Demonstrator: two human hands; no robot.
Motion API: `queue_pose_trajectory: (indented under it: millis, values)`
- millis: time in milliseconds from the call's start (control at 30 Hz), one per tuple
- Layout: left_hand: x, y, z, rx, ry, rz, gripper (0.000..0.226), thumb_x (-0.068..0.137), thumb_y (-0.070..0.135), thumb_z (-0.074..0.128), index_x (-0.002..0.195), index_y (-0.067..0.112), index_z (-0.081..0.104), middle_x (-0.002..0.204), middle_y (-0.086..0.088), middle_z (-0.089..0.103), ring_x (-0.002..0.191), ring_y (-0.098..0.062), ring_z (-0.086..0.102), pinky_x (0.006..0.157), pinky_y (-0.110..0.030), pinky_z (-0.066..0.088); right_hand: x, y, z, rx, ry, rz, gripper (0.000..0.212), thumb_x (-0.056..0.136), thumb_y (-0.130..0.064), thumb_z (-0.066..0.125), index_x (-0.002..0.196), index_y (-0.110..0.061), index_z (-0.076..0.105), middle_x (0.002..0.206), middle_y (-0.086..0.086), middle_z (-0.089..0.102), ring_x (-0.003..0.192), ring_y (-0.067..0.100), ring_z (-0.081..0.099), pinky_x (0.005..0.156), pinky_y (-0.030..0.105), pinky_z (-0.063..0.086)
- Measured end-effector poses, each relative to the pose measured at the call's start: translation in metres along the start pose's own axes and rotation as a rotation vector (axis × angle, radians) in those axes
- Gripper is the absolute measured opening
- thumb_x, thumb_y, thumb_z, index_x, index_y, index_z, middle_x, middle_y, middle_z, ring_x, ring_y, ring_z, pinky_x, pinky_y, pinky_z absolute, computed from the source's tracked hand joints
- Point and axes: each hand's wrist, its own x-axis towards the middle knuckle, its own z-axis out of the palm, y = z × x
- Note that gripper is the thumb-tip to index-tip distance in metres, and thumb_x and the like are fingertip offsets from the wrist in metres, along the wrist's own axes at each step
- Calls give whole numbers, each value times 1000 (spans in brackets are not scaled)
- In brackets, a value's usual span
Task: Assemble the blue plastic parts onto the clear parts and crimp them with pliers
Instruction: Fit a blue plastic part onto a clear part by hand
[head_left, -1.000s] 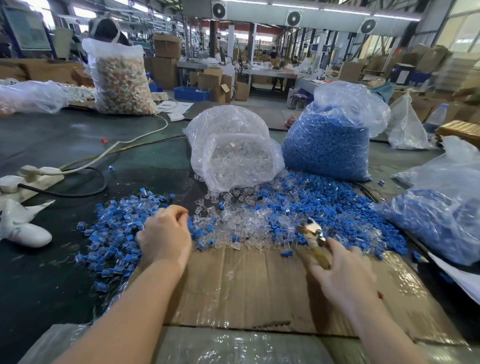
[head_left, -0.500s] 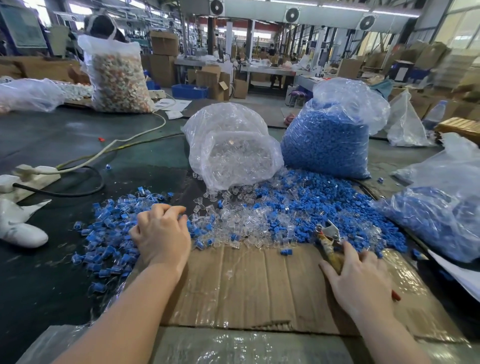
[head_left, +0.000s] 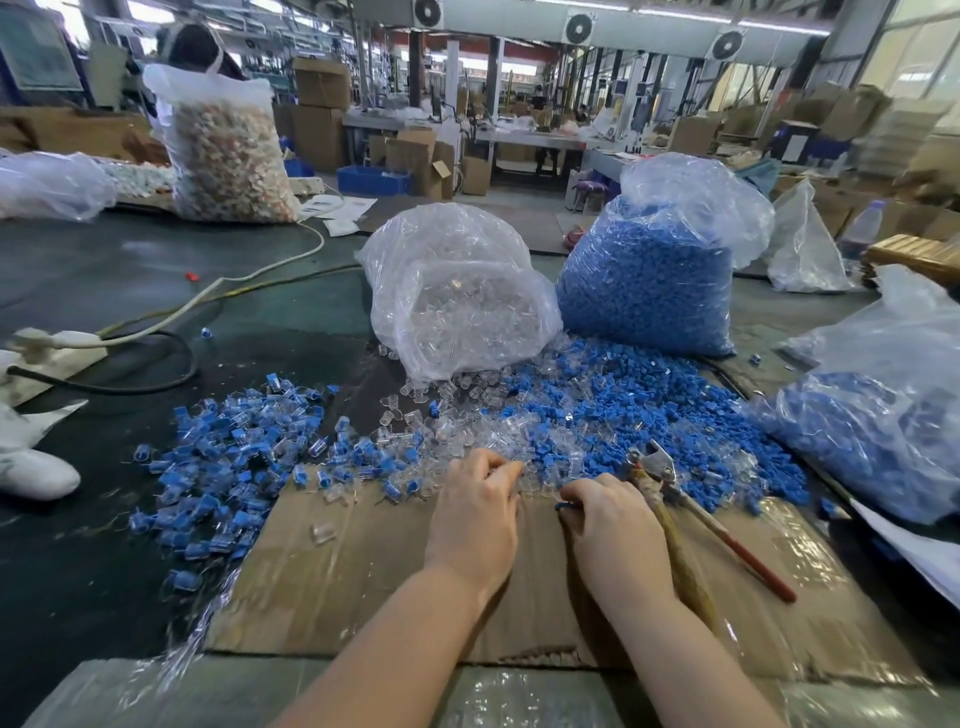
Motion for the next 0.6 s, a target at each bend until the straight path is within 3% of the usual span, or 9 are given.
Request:
queue_pose_trajectory:
  millis: [167,400,600]
  values:
    - [1,-3,1,19,-39,6,42,96,23,48,137,22,43,126,7,45,114,-8,33,100,-16,23,8,-11,3,112,45,41,14,94,-17,49,102,-21,60,99,-6,60,99,14,51,82,24,37]
    - [-3,-5,-6,-118,5,-32,20,90,19,58,110,19,62,104,7,53,100,-9,47,86,-13,33,4,-17,10,278,81,52,8,92,-19,54,96,-17,60,96,-4,59,95,16,50,80,27,37]
    - [-4,-4,-5,-96,40,-74,34,91,23,56,125,18,57,100,12,38,91,0,35,84,-7,25,1,-15,10,382,116,96,7,91,-16,57,96,-17,62,92,-9,58,93,13,52,80,25,40]
